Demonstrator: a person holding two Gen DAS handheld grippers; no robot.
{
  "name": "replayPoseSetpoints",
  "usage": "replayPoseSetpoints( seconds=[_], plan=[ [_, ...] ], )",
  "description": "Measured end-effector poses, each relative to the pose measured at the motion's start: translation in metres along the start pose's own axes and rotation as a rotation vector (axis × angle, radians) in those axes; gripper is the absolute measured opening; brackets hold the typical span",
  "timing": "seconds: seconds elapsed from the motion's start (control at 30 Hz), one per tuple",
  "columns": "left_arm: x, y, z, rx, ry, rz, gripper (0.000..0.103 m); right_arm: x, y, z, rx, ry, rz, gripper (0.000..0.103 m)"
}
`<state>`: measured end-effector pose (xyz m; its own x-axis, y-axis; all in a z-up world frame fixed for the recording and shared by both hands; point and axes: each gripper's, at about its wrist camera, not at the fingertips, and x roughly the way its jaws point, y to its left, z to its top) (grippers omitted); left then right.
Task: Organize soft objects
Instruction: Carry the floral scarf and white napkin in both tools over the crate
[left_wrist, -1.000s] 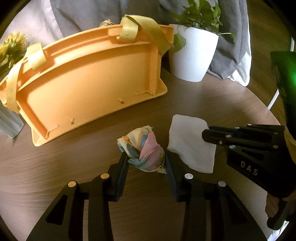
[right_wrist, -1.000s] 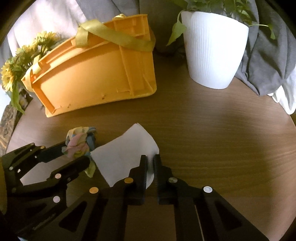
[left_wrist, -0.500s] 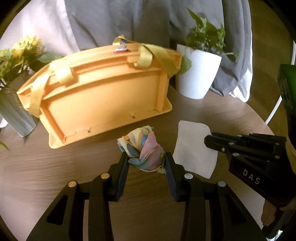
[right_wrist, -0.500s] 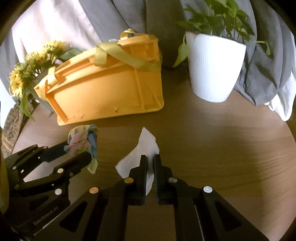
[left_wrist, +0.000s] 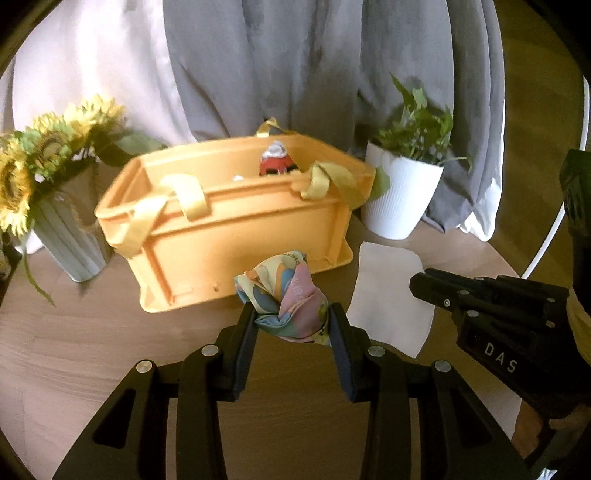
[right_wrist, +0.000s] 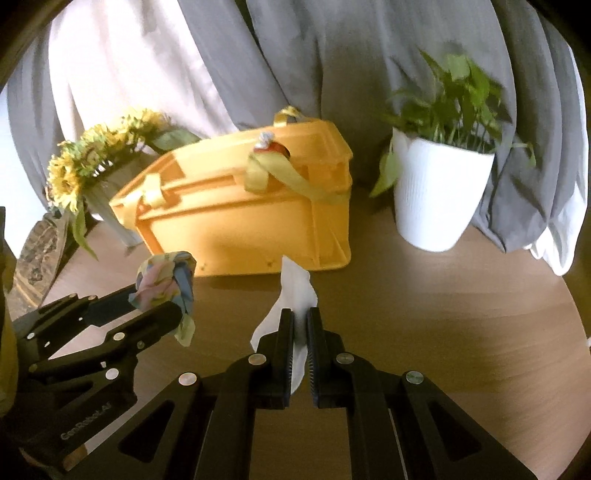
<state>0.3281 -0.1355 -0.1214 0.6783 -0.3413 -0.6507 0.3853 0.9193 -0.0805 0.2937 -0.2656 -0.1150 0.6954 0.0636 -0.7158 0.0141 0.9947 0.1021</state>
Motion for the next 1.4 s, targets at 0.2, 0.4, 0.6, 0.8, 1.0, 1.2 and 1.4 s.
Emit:
replayPoseSetpoints(
  seconds=[0.2,0.4,0.6,0.8,1.0,1.2,1.4],
  plan=[
    [-0.023,0.01,0.01,-0.014,-0.046,0.02,0.038,-0.02,0.013,0.014,-0.013,-0.065,0.012,0.009],
    [-0.046,0.019,0.022,-0.022,-0.102,0.044,0.038,-0.036,0.026,0.03,-0.032,-0.131,0.03,0.009],
    [-0.062,0.031,0.034,-0.05,-0.149,0.074,0.038,-0.049,0.039,0.047,-0.054,-0.194,0.05,0.009],
    [-0.071,0.038,0.047,-0.066,-0.182,0.106,0.038,-0.057,0.048,0.064,-0.071,-0.244,0.067,0.009],
    [-0.08,0.045,0.064,-0.062,-0.227,0.131,0.038,-0.06,0.054,0.082,-0.084,-0.29,0.089,0.009],
    [-0.086,0.051,0.083,-0.039,-0.269,0.154,0.038,-0.06,0.058,0.099,-0.088,-0.332,0.11,0.009],
    [-0.083,0.059,0.1,-0.025,-0.295,0.162,0.038,-0.058,0.062,0.117,-0.084,-0.372,0.125,0.009]
  ],
)
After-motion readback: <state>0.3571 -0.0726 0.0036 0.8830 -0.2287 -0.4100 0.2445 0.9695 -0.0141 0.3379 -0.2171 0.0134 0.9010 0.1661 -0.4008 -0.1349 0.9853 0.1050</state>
